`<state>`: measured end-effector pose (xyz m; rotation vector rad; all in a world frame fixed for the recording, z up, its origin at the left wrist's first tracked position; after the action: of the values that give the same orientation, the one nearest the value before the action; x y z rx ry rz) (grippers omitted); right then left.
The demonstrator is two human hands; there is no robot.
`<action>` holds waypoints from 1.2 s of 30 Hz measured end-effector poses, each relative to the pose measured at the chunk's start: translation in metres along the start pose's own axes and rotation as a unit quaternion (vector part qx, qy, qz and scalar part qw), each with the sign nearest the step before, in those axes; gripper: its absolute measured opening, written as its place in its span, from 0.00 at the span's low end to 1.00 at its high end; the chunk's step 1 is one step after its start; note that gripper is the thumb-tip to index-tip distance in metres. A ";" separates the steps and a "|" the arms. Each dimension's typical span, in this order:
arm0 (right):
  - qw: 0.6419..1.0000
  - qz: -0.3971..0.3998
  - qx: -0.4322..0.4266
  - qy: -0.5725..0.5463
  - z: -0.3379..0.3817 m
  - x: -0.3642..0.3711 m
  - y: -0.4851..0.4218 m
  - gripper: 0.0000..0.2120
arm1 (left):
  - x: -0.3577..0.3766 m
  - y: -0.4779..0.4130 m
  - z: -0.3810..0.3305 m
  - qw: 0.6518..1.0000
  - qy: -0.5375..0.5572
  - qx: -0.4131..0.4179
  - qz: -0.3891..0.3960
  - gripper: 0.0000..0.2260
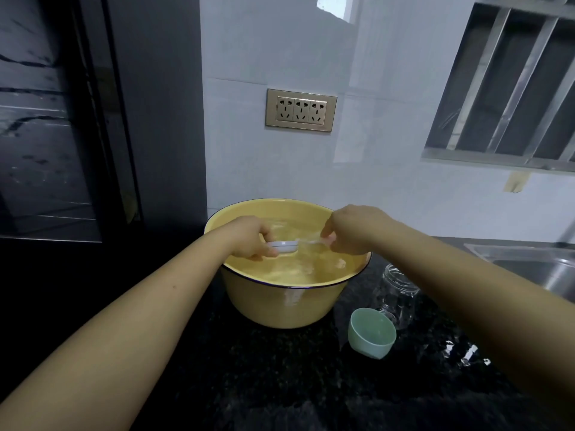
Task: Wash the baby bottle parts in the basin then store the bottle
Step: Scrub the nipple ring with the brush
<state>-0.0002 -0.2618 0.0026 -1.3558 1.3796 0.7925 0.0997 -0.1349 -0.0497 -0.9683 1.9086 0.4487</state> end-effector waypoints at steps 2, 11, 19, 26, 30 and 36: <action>1.000 0.007 -0.008 0.014 0.005 0.005 -0.003 0.15 | -0.001 0.000 -0.001 0.999 0.033 -0.003 -0.004 0.05; 0.998 0.041 -0.038 0.001 0.017 0.017 -0.001 0.17 | -0.009 0.001 0.002 0.995 0.095 -0.025 -0.033 0.12; 0.991 -0.067 0.051 -0.107 -0.007 0.004 0.014 0.17 | -0.019 0.002 0.003 0.965 0.242 -0.074 -0.065 0.08; 0.956 -0.167 0.022 -0.241 0.016 -0.019 0.032 0.17 | -0.012 0.008 -0.002 0.911 0.387 -0.130 -0.057 0.04; 0.961 -0.134 0.015 -0.242 0.031 -0.011 0.030 0.23 | -0.010 0.007 0.004 0.886 0.432 -0.144 -0.087 0.04; 0.962 -0.145 0.043 -0.229 0.030 -0.007 0.011 0.24 | -0.013 0.011 0.000 0.857 0.494 -0.126 -0.075 0.04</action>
<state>-0.0054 -0.2295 -0.0010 -1.1778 0.8232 0.7767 0.0948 -0.1227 -0.0397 -1.7331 2.6795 0.0787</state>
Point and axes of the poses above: each hand's wrist, its own y-axis away from the middle knuckle, its own x-axis out of the palm, z = x × y, the point moved 7 cm from there along -y, towards the middle knuckle, and after that the axes turned 10 degrees about -z, right-handed, at the moved point
